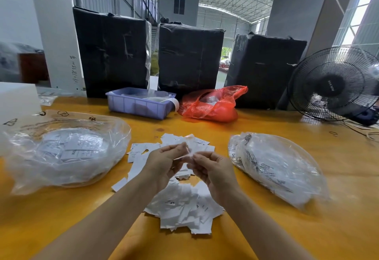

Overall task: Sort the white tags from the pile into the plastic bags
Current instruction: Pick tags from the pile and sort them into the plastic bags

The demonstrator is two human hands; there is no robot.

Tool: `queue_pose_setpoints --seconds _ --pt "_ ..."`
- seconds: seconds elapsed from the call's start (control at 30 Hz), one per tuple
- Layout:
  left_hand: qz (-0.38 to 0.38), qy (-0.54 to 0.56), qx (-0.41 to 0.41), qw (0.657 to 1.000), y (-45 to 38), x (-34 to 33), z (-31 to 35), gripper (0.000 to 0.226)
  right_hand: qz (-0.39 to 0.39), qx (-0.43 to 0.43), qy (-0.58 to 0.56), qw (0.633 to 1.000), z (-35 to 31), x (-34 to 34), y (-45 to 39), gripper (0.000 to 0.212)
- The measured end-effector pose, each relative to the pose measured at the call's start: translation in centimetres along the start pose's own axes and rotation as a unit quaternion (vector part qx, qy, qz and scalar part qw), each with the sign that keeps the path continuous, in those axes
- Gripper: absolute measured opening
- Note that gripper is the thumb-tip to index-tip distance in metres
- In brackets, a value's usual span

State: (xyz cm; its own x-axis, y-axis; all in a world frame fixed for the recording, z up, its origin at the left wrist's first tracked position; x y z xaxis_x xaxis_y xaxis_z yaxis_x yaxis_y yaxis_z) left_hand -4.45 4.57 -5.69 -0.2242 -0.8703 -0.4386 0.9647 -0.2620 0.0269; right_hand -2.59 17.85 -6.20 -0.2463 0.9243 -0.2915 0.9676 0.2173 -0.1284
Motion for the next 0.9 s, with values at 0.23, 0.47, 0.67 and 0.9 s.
queue_pose_setpoints --seconds 0.23,0.47,0.67,0.9 --pt "0.1 0.03 -0.108 0.989 -0.6 2.8 2.2 0.009 -0.079 0.087 0.579 0.807 2.1 -1.5 -1.1 0.026" --pt "0.142 0.001 -0.138 0.98 -0.7 4.5 2.6 0.022 -0.265 0.045 0.736 0.621 2.5 -2.6 -3.5 0.058" --pt "0.166 -0.084 -0.112 0.976 -1.0 5.0 2.2 0.027 -0.218 0.037 0.627 0.747 1.6 -1.8 -4.0 0.018" --pt "0.136 -0.087 -0.07 0.984 -0.9 4.9 1.9 0.011 -0.1 -0.024 0.212 0.972 0.5 0.5 -3.3 0.011"
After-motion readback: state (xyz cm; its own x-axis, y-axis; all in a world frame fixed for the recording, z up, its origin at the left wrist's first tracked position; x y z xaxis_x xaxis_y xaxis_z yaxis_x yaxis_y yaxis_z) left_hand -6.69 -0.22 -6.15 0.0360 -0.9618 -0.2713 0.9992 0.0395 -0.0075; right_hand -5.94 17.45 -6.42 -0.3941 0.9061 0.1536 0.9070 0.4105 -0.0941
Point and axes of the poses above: each hand's wrist, its own y-axis away from the middle knuckle, its own x-axis out of the back of the hand, z = x × y, the point moved 2 cm from there along -y, towards the middle knuckle, and after that the axes turned 13 degrees about -z, right-handed, at the moved point
